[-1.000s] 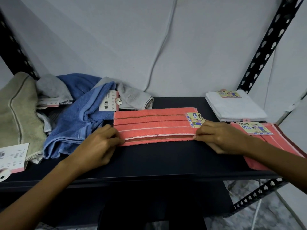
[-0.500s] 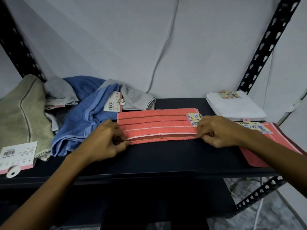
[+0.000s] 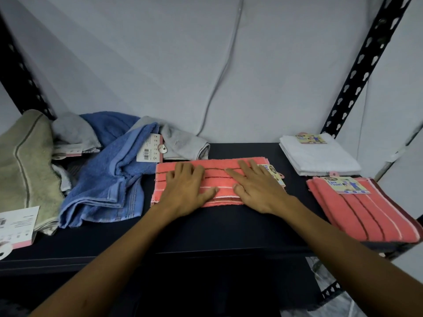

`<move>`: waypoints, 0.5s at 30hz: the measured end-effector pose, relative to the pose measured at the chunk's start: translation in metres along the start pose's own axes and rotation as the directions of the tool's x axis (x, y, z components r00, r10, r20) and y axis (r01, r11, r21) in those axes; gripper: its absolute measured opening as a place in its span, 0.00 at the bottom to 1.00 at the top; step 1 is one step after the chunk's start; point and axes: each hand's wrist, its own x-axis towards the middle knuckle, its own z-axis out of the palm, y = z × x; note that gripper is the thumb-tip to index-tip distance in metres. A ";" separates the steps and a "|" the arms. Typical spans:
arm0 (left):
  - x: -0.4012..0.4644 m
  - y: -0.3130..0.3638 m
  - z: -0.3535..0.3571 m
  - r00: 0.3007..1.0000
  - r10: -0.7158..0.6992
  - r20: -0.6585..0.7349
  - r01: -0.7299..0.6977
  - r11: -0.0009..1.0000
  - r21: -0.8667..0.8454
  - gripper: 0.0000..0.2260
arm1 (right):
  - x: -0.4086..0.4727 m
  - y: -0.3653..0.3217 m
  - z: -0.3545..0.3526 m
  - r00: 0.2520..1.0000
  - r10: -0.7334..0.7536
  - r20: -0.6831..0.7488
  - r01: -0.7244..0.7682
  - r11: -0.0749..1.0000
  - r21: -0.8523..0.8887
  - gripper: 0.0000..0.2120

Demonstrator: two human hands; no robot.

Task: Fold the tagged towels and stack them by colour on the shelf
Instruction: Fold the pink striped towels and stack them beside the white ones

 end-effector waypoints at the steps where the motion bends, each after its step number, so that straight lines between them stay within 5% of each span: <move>1: 0.000 -0.002 0.000 1.000 -0.001 0.024 0.001 1.000 0.019 0.35 | -0.001 0.000 0.000 1.000 0.004 0.013 -0.004 1.000 -0.001 0.25; 6: 0.005 -0.004 -0.001 0.931 -0.095 0.352 0.047 0.989 0.142 0.36 | 0.002 0.002 -0.002 0.997 0.028 0.074 -0.030 0.999 0.026 0.25; 11: 0.010 -0.005 -0.012 0.877 -0.114 0.467 0.074 0.992 0.104 0.34 | 0.009 0.004 -0.014 0.978 0.047 0.205 -0.068 0.993 0.094 0.26; 13: 0.009 -0.008 -0.020 0.912 -0.071 0.403 0.094 0.995 -0.036 0.31 | 0.014 0.002 -0.025 0.967 0.065 0.247 -0.112 0.977 0.180 0.27; 15: 0.007 -0.014 -0.025 0.986 -0.038 0.159 0.070 0.977 -0.201 0.27 | 0.019 -0.006 -0.033 0.992 0.075 0.101 -0.098 0.966 0.241 0.24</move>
